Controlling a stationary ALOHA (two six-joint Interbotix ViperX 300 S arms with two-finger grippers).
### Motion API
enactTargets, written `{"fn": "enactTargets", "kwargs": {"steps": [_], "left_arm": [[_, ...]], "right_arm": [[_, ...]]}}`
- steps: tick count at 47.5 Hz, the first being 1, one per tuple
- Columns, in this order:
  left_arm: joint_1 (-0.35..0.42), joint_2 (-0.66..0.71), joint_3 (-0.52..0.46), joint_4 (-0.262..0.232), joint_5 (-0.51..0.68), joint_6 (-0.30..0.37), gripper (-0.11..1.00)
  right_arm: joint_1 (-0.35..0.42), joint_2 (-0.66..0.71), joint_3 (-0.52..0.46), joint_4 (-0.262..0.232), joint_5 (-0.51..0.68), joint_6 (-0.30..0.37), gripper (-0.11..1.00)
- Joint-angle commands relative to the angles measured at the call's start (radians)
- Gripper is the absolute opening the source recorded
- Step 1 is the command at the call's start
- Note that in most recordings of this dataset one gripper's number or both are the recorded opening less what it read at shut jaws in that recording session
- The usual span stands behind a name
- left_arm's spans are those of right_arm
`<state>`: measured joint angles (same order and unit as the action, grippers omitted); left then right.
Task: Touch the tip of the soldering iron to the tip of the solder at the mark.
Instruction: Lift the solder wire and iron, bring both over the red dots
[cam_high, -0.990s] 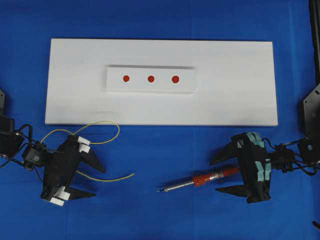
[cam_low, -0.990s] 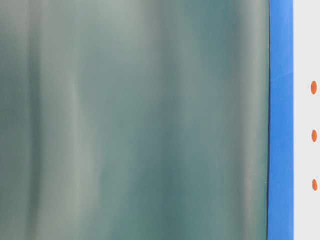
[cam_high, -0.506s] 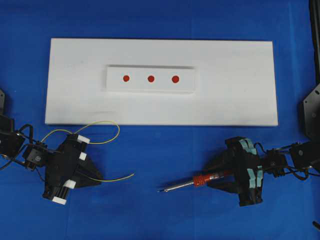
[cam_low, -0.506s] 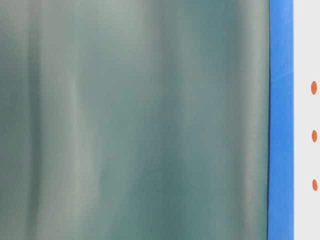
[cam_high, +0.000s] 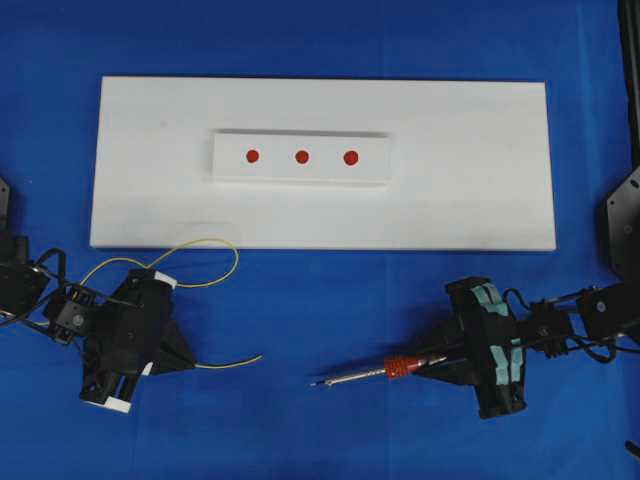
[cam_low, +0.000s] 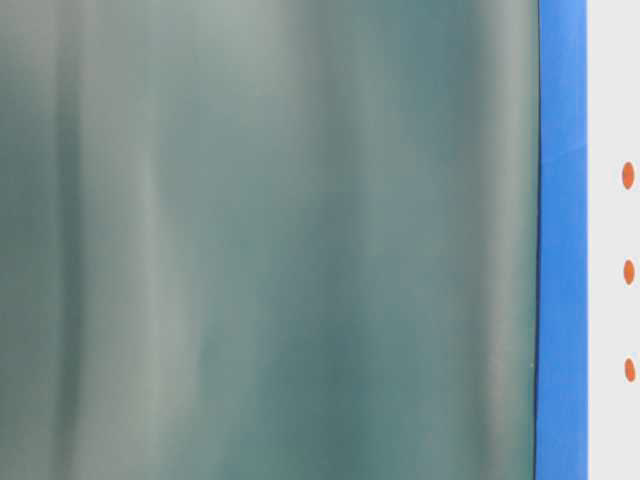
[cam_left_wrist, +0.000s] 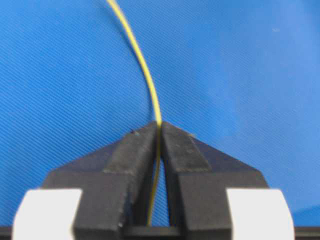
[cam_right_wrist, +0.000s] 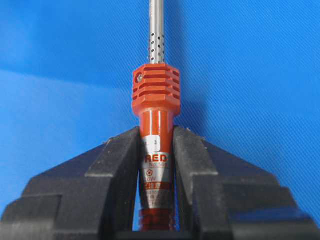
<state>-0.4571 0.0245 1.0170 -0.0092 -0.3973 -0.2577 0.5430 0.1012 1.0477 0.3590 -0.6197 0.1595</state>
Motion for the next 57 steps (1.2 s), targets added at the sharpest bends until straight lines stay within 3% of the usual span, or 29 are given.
{"fn": "enactTargets", "kwargs": {"steps": [1, 14, 24, 32, 41, 57], "left_arm": [[0.003, -0.098, -0.04, 0.002, 0.118, -0.009, 0.02], [0.008, -0.331, -0.163, 0.003, 0.543, -0.046, 0.02], [0.054, -0.367, -0.221, 0.008, 0.713, -0.092, 0.02], [0.104, -0.364, -0.253, 0.011, 0.761, -0.081, 0.02], [0.225, -0.364, -0.259, 0.014, 0.788, -0.043, 0.02], [0.434, -0.353, -0.279, 0.014, 0.788, 0.141, 0.02]], "right_arm": [[-0.015, -0.087, -0.023, 0.002, 0.069, -0.003, 0.06], [-0.097, -0.308, -0.103, -0.009, 0.46, -0.003, 0.06], [-0.175, -0.374, -0.196, -0.041, 0.73, 0.0, 0.06], [-0.25, -0.374, -0.244, -0.083, 0.851, 0.003, 0.06], [-0.362, -0.374, -0.272, -0.152, 0.946, 0.005, 0.06], [-0.569, -0.373, -0.284, -0.23, 1.009, 0.006, 0.06]]}}
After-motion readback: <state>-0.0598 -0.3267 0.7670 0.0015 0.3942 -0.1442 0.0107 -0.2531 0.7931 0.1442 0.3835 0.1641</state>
